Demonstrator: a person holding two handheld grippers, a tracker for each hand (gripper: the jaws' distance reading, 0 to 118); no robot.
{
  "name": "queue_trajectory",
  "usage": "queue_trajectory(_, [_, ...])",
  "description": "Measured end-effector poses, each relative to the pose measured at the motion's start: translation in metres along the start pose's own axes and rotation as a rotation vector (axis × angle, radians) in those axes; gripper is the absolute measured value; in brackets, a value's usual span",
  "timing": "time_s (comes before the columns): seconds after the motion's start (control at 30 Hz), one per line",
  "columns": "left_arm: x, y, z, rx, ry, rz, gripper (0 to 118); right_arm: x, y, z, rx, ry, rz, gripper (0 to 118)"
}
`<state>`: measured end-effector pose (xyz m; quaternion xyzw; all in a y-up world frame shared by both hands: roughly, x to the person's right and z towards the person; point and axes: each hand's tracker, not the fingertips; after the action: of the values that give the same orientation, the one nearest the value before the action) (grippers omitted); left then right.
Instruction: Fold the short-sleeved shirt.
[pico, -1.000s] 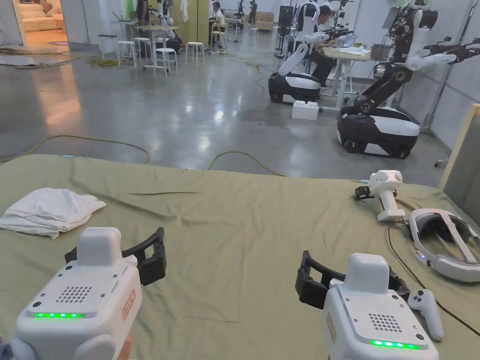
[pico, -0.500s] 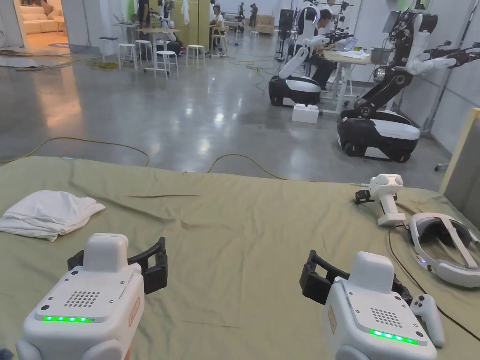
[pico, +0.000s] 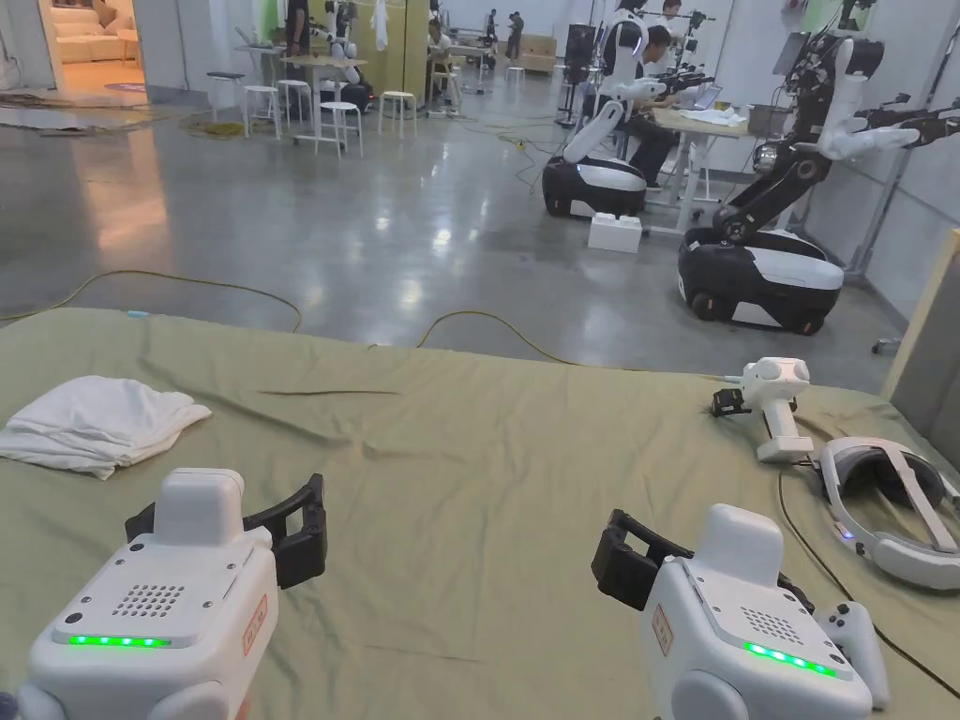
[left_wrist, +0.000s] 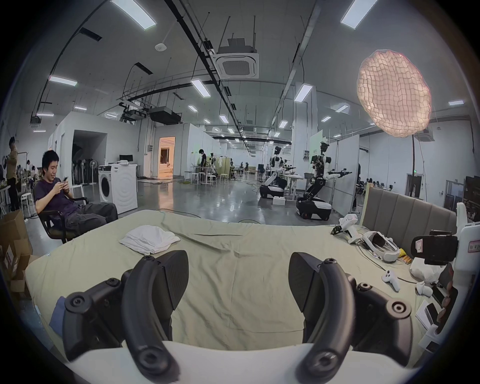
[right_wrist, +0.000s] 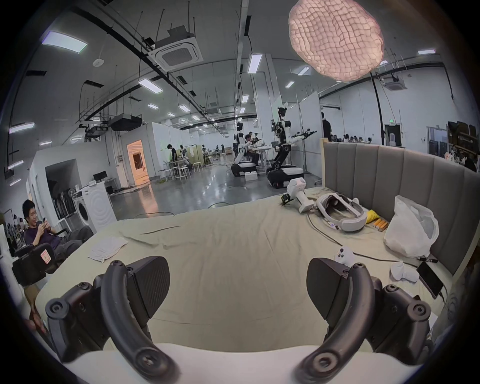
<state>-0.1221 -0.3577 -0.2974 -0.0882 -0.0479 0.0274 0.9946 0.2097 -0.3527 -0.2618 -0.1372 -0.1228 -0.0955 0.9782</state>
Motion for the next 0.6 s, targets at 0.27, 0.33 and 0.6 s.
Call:
queue_trajectory(0.27, [0.0063, 0.001, 0.0037, 0.032, 0.042, -0.065, 85, -0.0033, 0.0016, 0.0029, 0.017, -0.028, 0.006, 109])
queue_trajectory(0.33, [0.0061, 0.0009, 0.0039, 0.031, 0.036, -0.066, 85, -0.0051, 0.0023, 0.005, 0.022, -0.034, 0.017, 109])
queue_trajectory(0.6, [0.0067, 0.0016, 0.0034, 0.021, 0.033, -0.041, 85, -0.0054, 0.0037, 0.0077, 0.034, -0.004, 0.027, 109])
